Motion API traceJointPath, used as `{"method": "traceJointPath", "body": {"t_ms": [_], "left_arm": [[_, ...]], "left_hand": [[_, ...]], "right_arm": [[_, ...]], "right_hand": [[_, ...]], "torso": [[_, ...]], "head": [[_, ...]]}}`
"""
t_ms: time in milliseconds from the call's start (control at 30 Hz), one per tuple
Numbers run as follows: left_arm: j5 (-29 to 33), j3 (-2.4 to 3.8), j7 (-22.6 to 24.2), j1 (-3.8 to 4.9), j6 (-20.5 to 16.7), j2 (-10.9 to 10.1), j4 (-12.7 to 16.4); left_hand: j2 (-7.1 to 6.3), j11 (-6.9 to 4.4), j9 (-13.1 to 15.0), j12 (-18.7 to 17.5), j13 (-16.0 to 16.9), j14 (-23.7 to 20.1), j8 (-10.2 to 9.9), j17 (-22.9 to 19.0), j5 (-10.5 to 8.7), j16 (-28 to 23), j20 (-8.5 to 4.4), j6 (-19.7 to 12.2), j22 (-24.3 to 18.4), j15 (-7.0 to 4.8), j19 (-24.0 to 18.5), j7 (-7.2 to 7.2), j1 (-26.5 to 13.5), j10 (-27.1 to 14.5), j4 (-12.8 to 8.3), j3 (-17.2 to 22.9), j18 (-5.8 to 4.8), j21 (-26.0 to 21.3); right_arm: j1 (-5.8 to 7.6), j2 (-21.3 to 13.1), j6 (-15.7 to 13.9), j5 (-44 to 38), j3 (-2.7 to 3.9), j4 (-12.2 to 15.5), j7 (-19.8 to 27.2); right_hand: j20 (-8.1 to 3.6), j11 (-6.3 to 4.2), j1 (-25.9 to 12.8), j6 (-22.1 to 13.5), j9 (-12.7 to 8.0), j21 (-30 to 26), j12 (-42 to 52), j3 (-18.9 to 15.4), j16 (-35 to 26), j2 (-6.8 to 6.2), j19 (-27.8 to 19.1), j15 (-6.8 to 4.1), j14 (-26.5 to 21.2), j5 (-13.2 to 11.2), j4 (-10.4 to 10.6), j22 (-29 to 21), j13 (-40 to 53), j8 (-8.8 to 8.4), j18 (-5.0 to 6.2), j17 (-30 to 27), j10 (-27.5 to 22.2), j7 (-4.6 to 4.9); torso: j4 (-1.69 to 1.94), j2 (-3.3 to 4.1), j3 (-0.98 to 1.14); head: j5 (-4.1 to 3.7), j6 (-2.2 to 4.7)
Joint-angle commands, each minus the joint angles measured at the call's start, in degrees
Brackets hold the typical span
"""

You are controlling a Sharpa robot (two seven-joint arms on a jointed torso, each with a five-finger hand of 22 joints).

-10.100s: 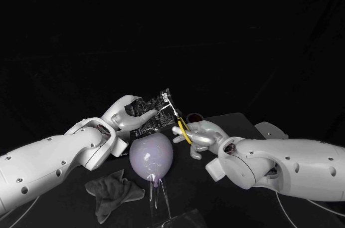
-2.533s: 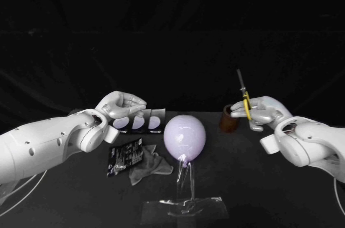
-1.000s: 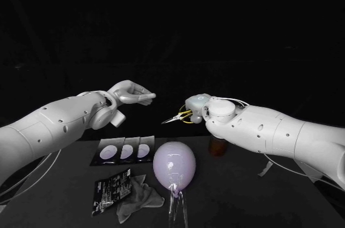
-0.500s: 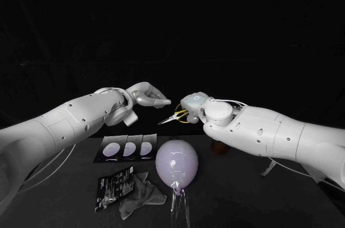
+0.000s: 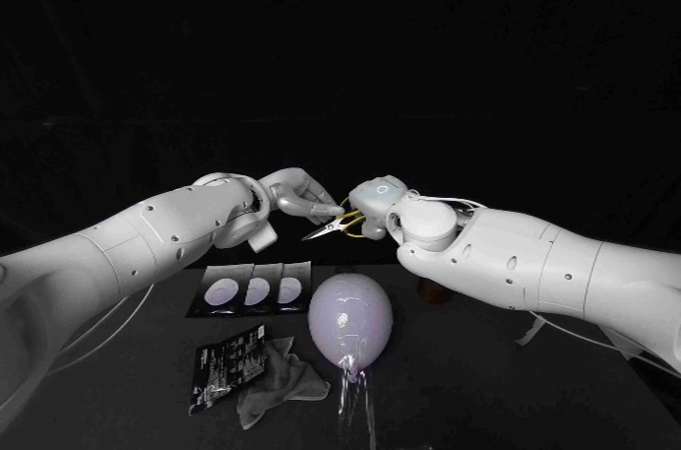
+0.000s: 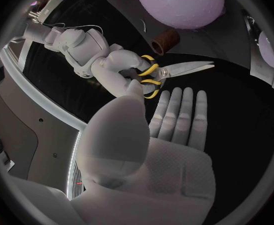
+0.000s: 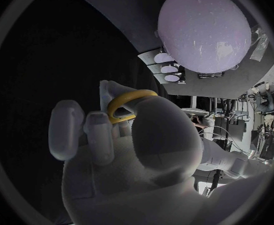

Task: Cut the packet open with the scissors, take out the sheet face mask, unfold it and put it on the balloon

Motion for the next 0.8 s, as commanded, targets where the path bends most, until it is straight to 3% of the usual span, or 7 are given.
{"method": "traceJointPath", "body": {"t_ms": [33,333,633,767,800], "left_arm": [[-0.6,-0.03,-0.4,-0.13,2.8,0.4,0.1],[-0.5,-0.14,0.0,-0.34,3.9,0.5,0.0],[0.4,-0.16,0.7,-0.39,4.6,0.7,0.2],[1.7,-0.16,1.4,-0.39,4.3,0.7,0.1],[2.1,-0.16,1.7,-0.39,4.2,0.7,0.1]], "left_hand": [[0.10,-0.27,0.1,0.3,0.0,0.6,0.4,0.1,-0.07,0.3,0.11,0.4,0.0,-0.19,0.6,1.48,1.0,0.3,0.0,-0.5,0.89,0.3],[1.09,-0.58,0.2,0.4,0.1,1.3,0.6,0.2,-0.07,0.5,0.12,0.9,0.0,-0.47,1.4,1.09,3.1,1.0,-0.1,-0.3,1.37,0.6],[3.15,-1.72,0.5,0.5,0.1,3.9,1.2,0.8,-0.04,1.7,0.09,2.2,-0.1,-1.56,2.7,-0.17,7.5,3.1,-0.6,1.2,1.96,0.9],[6.56,-2.92,0.8,0.5,0.0,5.4,1.9,1.3,-0.07,2.4,-0.03,3.8,-0.1,-2.59,3.8,-1.57,13.5,5.1,-1.2,6.0,2.27,1.3],[6.59,-2.97,0.8,0.5,-0.1,5.5,2.0,1.4,-0.03,2.4,-0.04,4.0,-0.1,-2.59,3.9,-1.64,13.8,5.3,-1.1,6.4,2.27,1.3]], "right_arm": [[0.04,0.1,-2.5,-1.8,0.05,0.2,-1.0],[0.04,0.0,-3.7,-2.0,0.09,0.7,-1.0],[0.03,0.1,-3.8,-2.1,0.10,0.7,-0.8],[0.03,0.1,-3.4,-2.1,0.10,0.5,-0.6],[0.03,0.1,-3.2,-2.1,0.09,0.4,-0.5]], "right_hand": [[0.11,-3.14,0.0,0.2,0.0,0.4,0.0,0.3,0.4,-0.49,0.4,-0.32,4.0,0.3,0.1,7.5,0.1,0.21,-0.43,4.1,16.1,-0.22],[0.11,-3.14,0.0,0.2,0.0,0.4,0.0,0.3,0.4,-0.49,0.4,-0.32,4.0,0.3,0.1,7.5,0.1,0.21,-0.43,4.1,16.1,-0.22],[0.10,-3.14,0.0,0.2,0.1,0.5,0.0,0.5,0.4,-0.61,0.5,-0.33,4.0,0.3,0.2,7.6,0.1,0.23,-0.47,4.3,16.1,-0.23],[0.10,-3.14,-0.1,0.2,0.2,0.4,0.0,0.6,0.4,-0.70,0.4,-0.33,4.0,0.3,0.2,7.6,0.1,0.24,-0.45,4.2,16.1,-0.23],[0.10,-3.14,-0.1,0.2,0.2,0.4,0.0,0.6,0.4,-0.70,0.4,-0.33,4.0,0.3,0.2,7.6,0.1,0.24,-0.45,4.2,16.1,-0.23]], "torso": [[-0.01,-0.01,-0.02],[-0.06,-0.07,0.06],[-0.03,-0.08,0.04],[-0.03,-0.07,0.01],[-0.04,-0.07,0.00]], "head": [[-0.01,-0.14],[-0.01,-0.35],[-0.07,-0.42],[-0.12,-0.48],[-0.15,-0.49]]}}
